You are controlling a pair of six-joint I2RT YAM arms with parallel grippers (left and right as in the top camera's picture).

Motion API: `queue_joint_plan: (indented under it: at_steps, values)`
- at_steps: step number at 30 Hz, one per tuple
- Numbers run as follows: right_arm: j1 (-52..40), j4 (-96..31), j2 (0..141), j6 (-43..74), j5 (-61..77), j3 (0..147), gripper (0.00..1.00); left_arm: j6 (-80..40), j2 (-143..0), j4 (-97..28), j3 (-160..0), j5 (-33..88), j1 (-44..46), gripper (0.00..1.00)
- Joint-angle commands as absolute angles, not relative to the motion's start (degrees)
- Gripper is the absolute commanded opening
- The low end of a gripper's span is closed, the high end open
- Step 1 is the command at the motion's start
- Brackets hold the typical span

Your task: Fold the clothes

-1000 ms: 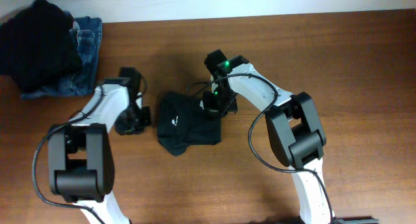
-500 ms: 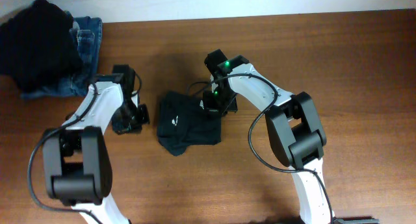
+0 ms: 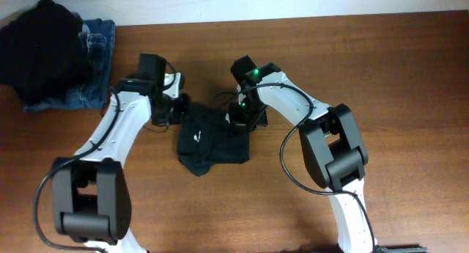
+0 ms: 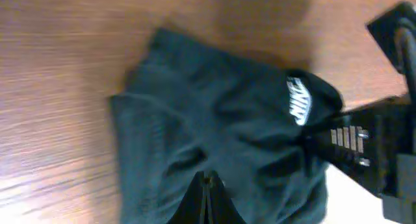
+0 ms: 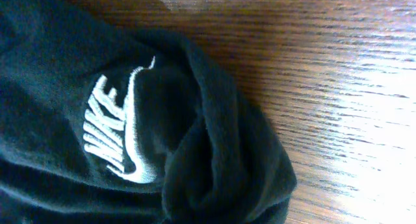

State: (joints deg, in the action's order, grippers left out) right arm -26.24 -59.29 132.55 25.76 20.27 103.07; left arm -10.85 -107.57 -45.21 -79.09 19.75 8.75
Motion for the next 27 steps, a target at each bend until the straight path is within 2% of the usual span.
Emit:
queue_joint_plan:
  at_steps: [1,9,14,27]
  values:
    - [-25.4,-59.0,132.6,26.2,15.8,101.6,0.04,-9.8,-111.0,-44.2,-79.5,26.3,9.8,0.01]
    - [-25.4,-59.1,132.6,25.9,15.9,101.6,0.04,-9.8,-116.3,-45.3,-79.5,28.6,10.0,0.01]
    - [-25.4,-59.1,132.6,25.8,15.8,101.6,0.04,-11.3,-116.7,-46.7,-79.5,21.6,10.0,0.01]
    - [-25.4,-59.1,132.6,25.8,15.8,101.6,0.04,-11.2,-117.4,-48.6,-79.5,16.0,10.0,0.02]
